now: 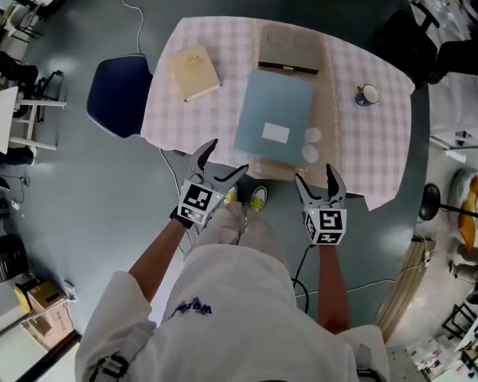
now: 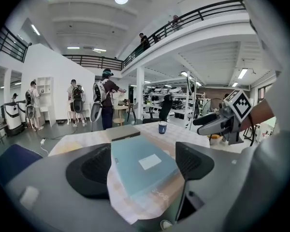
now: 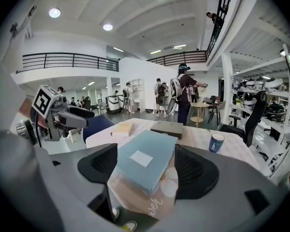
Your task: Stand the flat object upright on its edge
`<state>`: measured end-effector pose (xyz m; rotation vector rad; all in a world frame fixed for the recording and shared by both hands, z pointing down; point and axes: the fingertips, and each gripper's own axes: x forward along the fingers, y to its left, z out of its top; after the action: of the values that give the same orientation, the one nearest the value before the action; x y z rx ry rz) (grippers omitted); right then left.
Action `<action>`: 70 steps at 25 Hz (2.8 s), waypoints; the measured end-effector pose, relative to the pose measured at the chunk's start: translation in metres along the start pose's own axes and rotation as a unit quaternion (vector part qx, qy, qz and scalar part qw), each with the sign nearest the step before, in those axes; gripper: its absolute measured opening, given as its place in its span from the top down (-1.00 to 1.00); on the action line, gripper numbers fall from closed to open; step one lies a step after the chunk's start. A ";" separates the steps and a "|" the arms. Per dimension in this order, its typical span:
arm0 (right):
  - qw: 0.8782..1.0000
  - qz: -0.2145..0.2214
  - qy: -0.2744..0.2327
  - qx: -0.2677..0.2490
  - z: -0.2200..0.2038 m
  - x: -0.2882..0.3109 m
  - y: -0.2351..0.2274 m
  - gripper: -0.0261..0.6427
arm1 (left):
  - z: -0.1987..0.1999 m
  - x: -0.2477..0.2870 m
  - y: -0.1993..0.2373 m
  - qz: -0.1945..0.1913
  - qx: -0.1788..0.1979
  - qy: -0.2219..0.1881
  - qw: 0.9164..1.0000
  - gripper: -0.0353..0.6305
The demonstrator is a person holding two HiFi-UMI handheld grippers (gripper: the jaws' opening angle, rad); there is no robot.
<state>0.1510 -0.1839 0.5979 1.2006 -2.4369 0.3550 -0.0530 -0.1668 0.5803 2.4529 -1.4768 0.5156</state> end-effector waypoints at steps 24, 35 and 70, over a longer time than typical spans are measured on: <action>0.980 -0.008 0.182 0.086 -0.173 0.105 0.006 -0.14 | -0.197 0.102 0.019 -0.049 -0.077 0.143 0.986 -0.32; 0.980 -0.035 0.184 0.067 -0.176 0.114 0.007 0.24 | -0.202 0.114 0.018 -0.060 -0.044 0.156 0.985 0.08; 0.995 -0.052 -0.049 0.070 0.098 0.051 -0.025 0.42 | 0.065 0.048 0.064 -0.091 -0.080 0.002 0.993 0.20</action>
<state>0.1195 -0.2728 0.5351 1.4298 -2.4530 0.4532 -0.0779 -0.2592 0.5421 2.4260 -1.2258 0.3528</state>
